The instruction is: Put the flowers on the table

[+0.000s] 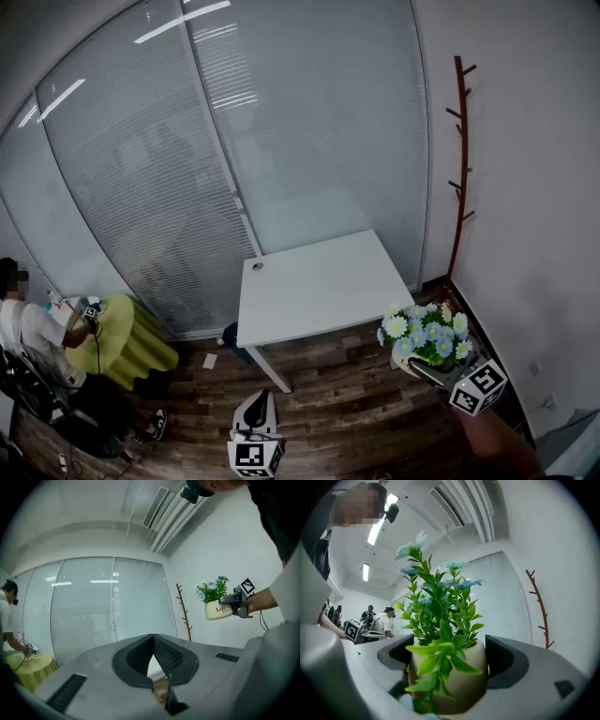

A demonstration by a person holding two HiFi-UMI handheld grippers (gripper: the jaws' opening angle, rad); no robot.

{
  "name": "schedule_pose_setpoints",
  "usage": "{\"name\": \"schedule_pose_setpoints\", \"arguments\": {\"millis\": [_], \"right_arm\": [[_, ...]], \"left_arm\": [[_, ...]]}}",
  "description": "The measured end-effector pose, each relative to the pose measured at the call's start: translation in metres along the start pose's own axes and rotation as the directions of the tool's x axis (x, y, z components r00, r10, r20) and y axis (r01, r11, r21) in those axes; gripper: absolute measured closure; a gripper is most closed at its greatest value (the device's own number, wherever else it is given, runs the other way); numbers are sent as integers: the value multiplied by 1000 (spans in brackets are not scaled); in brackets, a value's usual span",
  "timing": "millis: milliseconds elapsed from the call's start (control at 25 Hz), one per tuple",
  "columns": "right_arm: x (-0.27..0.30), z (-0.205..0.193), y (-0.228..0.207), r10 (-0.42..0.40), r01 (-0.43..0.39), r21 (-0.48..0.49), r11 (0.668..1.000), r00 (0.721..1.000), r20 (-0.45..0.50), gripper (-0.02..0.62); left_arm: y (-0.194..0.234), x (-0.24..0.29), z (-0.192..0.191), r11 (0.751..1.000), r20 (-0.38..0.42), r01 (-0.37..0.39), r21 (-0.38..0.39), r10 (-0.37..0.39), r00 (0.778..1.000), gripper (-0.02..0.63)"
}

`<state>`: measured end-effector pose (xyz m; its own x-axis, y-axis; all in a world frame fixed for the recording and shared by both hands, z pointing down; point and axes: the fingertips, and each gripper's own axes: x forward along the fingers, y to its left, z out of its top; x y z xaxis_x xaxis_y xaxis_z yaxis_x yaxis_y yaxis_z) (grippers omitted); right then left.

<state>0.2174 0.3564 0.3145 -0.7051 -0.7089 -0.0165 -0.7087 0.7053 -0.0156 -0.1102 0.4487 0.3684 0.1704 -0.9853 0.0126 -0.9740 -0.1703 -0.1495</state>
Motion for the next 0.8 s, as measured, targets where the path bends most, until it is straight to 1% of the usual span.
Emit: {"name": "schedule_pose_setpoints", "arguments": {"millis": [240, 360, 520, 640, 800], "right_arm": [[0, 1, -5, -5, 5, -8, 1000, 1000, 26, 100], [-3, 3, -8, -1, 2, -10, 1000, 999, 34, 100], [-9, 0, -17, -7, 7, -15, 1000, 1000, 25, 103], [-12, -3, -29, -14, 14, -1, 1000, 1000, 26, 103], [-15, -6, -39, -9, 10, -26, 1000, 1000, 11, 103]], "left_arm": [[-4, 8, 3, 1000, 6, 16, 4, -16, 1000, 601], [-6, 13, 3, 1000, 1, 10, 2, -10, 1000, 601], [-15, 23, 12, 1000, 9, 5, -17, -4, 1000, 601], [-25, 32, 20, 1000, 18, 9, -8, -9, 1000, 601], [-34, 39, 26, 1000, 15, -2, 5, 2, 1000, 601]]}}
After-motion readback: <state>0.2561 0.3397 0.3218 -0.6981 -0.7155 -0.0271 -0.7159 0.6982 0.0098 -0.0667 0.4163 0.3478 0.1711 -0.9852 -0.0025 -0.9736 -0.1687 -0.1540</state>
